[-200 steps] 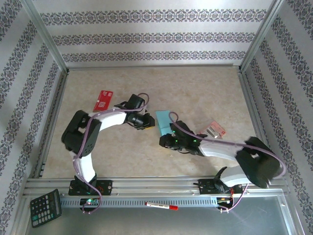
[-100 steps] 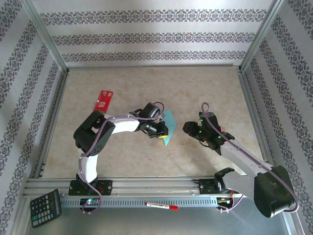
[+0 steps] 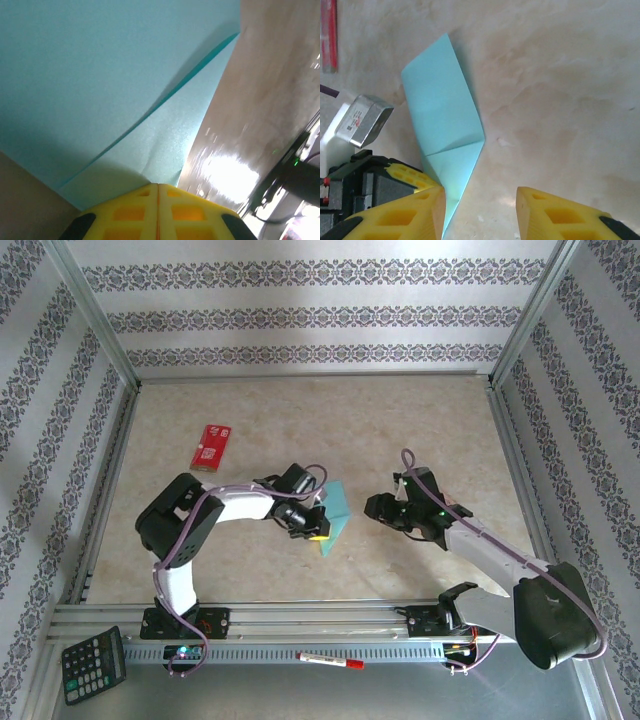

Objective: Fold a paper plane with a square sheet of paper (pick it up from the middle)
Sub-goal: Move the wing at the center of the table, then fold the wing for the fifth time at the center of the table.

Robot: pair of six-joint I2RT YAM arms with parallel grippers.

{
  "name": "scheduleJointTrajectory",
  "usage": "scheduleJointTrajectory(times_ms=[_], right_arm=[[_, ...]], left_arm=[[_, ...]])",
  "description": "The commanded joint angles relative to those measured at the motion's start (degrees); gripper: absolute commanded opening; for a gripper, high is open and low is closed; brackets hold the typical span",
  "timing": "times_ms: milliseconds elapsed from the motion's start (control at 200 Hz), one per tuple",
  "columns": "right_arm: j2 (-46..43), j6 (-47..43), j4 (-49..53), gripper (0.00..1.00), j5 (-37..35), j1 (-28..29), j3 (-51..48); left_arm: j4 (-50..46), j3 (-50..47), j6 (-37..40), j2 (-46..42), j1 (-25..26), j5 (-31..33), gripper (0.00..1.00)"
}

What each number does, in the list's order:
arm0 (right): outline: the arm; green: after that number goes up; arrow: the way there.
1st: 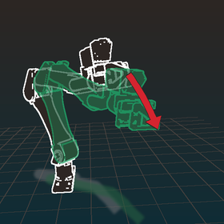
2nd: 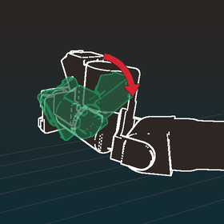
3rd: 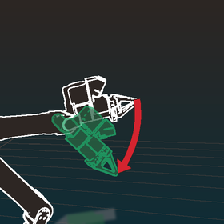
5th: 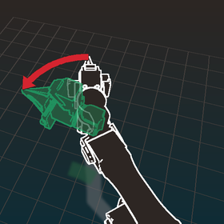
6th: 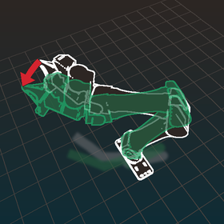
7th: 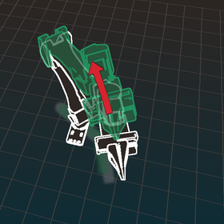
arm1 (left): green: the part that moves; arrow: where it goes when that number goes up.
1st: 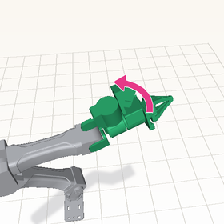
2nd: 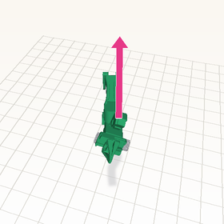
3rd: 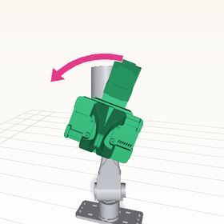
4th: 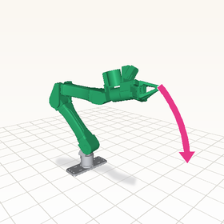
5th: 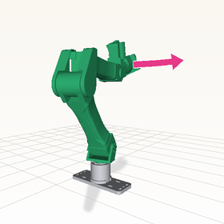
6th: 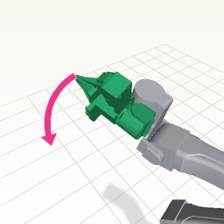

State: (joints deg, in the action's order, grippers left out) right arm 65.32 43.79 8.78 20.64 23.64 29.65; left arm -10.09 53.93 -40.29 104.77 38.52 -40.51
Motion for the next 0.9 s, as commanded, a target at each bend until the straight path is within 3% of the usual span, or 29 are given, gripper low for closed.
scheduleJointTrajectory(times_ms=[0,130,285,490,894], right_arm=[[0.8,3.1,-1.7,0.42,1.6,4.1,-0.3],[5.1,4.5,-6.3,0.42,-0.8,8.5,0.3],[11.3,5.2,-10.4,0.42,-0.6,10.4,1.9],[13.9,4.7,-10.9,0.42,-1.1,10.3,2.3],[18.0,4.9,-14.6,0.43,1.4,9.6,3.3]], left_arm=[[-6.5,-1.3,4.7,-4.8,-0.6,-1.9,0.11],[0.1,-2.9,-0.1,-8.8,-1.4,-2.7,0.19],[7.1,-5.6,-7.2,-8.9,-3.2,0.5,0.15],[5.5,-4.7,-5.0,-5.5,-4.7,3.0,0.09],[7.8,-6.4,-3.3,-0.5,-6.8,-0.7,0.04]])
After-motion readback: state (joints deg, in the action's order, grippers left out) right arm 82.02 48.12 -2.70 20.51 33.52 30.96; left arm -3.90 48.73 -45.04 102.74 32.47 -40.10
